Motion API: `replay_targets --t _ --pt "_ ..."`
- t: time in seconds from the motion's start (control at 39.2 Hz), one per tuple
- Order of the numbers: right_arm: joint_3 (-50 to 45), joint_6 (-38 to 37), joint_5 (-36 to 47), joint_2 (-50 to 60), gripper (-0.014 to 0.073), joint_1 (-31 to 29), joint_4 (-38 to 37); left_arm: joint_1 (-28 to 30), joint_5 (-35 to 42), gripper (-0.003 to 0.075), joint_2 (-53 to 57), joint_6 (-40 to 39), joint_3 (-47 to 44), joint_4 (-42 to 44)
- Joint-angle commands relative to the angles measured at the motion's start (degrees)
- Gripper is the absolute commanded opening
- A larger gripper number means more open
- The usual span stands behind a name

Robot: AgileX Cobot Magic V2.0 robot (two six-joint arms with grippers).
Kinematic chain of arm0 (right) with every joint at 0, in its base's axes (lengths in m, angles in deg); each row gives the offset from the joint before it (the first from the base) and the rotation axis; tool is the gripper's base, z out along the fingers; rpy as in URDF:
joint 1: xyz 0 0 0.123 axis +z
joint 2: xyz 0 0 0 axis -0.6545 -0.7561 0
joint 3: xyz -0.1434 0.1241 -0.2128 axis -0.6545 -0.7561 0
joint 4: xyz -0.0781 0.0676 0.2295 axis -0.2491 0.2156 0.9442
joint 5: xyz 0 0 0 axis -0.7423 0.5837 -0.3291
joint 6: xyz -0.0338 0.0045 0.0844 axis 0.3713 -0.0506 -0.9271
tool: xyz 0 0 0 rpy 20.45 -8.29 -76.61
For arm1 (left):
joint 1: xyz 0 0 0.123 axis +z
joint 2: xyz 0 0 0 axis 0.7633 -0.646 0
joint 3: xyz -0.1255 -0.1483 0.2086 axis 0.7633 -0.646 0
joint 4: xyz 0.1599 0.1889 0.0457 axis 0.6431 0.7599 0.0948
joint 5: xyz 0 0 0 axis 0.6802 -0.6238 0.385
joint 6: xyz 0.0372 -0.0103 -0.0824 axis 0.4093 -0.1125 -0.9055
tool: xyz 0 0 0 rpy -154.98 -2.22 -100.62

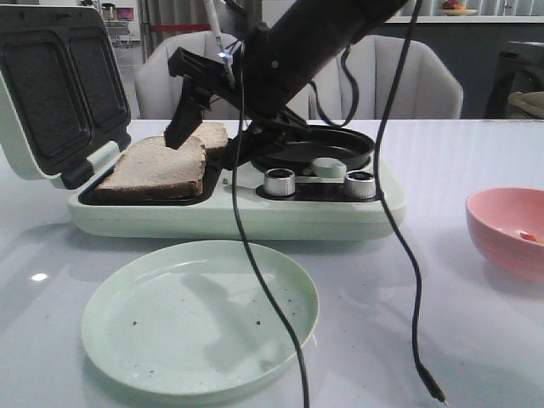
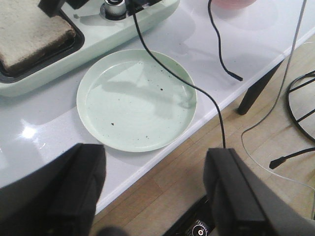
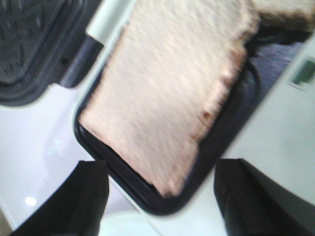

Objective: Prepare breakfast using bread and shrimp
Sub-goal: 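Carry the bread over the waffle plate and release it with the right gripper, then withdraw the right gripper away from the sandwich maker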

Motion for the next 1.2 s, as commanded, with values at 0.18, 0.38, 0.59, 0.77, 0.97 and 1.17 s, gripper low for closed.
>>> replay_targets --t 0.18,0.38,0.59,0.77,0.97,1.17 --pt "1.3 -10.6 -7.6 15.4 0.0558 0.1 -25.1 -0.4 4.0 0.049 0.0 0.1 1.5 0.1" --pt "-8.6 -10.8 -6.5 27.1 0.0558 0.2 -29.0 -0.4 4.1 0.049 0.0 0.1 1.5 0.1" --pt "-24.5 -11.2 -3.3 42.1 0.0558 0.2 -30.5 -0.4 4.2 0.049 0.0 0.1 1.5 0.1" --pt "-35.7 -13.1 -2.9 53.5 0.0558 0.2 -33.3 -0.4 4.4 0.049 0.0 0.1 1.5 0.1" --pt "-46.7 -13.2 -2.8 65.8 0.0558 0.2 -33.8 -0.4 4.4 0.049 0.0 0.1 1.5 0.1" --pt "-55.6 -16.4 -2.4 76.0 0.0558 0.1 -33.9 -0.4 4.4 0.049 0.0 0.1 1.5 -0.7"
